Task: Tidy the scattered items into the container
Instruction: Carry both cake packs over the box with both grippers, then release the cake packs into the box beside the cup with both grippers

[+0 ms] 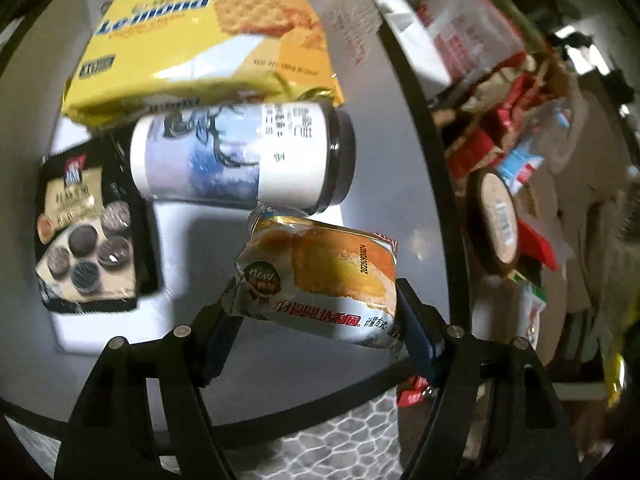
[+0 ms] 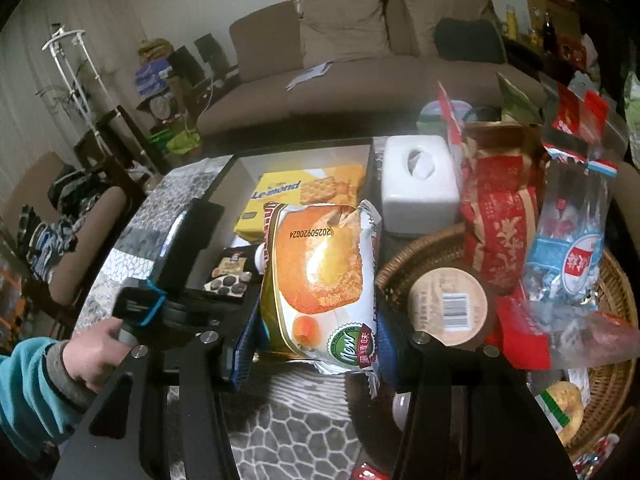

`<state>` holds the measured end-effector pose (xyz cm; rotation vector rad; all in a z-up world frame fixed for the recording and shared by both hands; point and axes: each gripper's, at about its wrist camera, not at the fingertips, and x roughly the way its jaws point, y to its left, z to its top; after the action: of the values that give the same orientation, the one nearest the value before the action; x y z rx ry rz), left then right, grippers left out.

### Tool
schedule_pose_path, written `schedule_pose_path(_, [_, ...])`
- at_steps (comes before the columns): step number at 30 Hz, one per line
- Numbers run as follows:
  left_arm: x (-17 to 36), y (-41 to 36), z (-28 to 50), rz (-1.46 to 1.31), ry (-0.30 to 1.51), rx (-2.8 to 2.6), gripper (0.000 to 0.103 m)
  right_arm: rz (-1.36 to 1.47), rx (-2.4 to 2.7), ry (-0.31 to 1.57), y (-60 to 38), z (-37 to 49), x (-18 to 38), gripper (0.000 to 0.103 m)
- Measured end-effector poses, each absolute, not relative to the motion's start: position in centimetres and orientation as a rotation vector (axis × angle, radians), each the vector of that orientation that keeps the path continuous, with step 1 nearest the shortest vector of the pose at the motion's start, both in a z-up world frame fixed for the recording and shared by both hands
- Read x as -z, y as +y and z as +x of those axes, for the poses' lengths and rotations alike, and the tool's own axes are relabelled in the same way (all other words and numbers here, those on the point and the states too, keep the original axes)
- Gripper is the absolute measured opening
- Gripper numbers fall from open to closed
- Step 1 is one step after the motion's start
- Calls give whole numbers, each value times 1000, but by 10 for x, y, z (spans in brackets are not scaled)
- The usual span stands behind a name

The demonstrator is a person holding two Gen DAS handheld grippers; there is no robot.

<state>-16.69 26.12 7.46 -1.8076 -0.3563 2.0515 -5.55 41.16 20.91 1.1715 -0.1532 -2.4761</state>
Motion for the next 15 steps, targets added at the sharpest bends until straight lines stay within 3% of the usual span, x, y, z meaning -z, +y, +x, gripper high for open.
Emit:
schedule_pose_path(8, [-67,258,-167,-1859,-422,-2207,70,1162,2447,-146,412,-52,-203,52])
schedule_pose_path(15, [-60,263,-161,-1917,-279,-2257,71,1172,2432,-138,407,-52,-200,52])
